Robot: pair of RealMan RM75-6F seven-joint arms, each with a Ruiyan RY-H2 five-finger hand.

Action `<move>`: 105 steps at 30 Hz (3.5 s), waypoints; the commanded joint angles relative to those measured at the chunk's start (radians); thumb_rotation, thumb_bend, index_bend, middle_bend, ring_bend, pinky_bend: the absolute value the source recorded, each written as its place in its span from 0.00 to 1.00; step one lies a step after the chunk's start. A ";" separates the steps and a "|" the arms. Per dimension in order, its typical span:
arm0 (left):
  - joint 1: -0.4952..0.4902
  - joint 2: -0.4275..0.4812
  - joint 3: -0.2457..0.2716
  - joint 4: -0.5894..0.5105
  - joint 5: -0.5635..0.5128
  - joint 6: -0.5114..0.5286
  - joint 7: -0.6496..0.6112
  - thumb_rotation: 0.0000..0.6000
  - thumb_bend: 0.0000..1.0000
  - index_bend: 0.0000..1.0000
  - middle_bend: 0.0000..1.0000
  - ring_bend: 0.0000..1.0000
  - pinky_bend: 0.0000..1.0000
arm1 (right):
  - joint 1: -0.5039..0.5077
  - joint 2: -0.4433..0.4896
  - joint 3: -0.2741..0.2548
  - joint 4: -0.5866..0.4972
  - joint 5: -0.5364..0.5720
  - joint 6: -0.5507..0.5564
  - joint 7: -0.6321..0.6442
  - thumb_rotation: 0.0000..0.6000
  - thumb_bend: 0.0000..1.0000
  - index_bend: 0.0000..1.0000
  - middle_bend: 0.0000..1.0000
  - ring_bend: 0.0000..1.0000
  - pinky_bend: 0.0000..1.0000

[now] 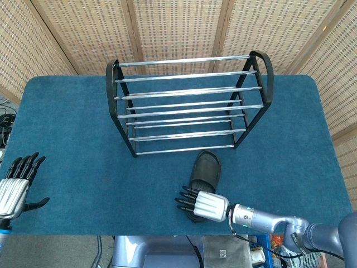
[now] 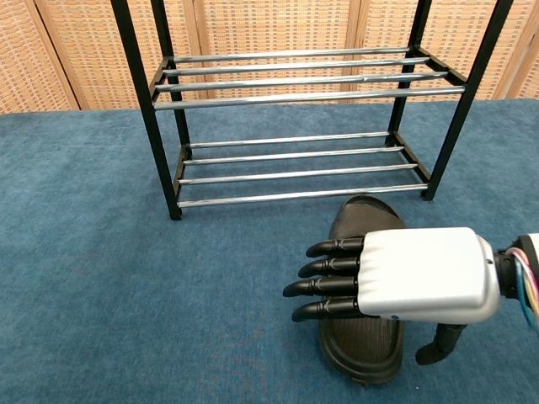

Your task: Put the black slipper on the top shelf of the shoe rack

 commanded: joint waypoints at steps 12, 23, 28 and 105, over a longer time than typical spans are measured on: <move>-0.005 0.006 -0.005 0.008 -0.012 -0.007 -0.025 1.00 0.11 0.00 0.00 0.00 0.00 | 0.071 0.034 0.039 -0.103 0.143 -0.210 -0.163 1.00 0.00 0.00 0.00 0.00 0.00; -0.008 0.006 -0.004 0.009 -0.015 -0.013 -0.028 1.00 0.11 0.00 0.00 0.00 0.00 | 0.085 -0.027 -0.014 -0.027 0.082 -0.137 -0.093 1.00 0.28 0.34 0.34 0.22 0.18; -0.010 0.004 -0.003 0.008 -0.015 -0.016 -0.023 1.00 0.11 0.00 0.00 0.00 0.00 | 0.086 -0.040 -0.046 0.018 0.038 -0.062 -0.037 1.00 0.55 0.55 0.53 0.39 0.33; -0.048 -0.013 -0.024 0.023 -0.101 -0.086 0.003 1.00 0.11 0.00 0.00 0.00 0.00 | 0.353 0.331 0.121 0.126 -0.035 0.003 0.038 1.00 0.88 0.61 0.51 0.42 0.40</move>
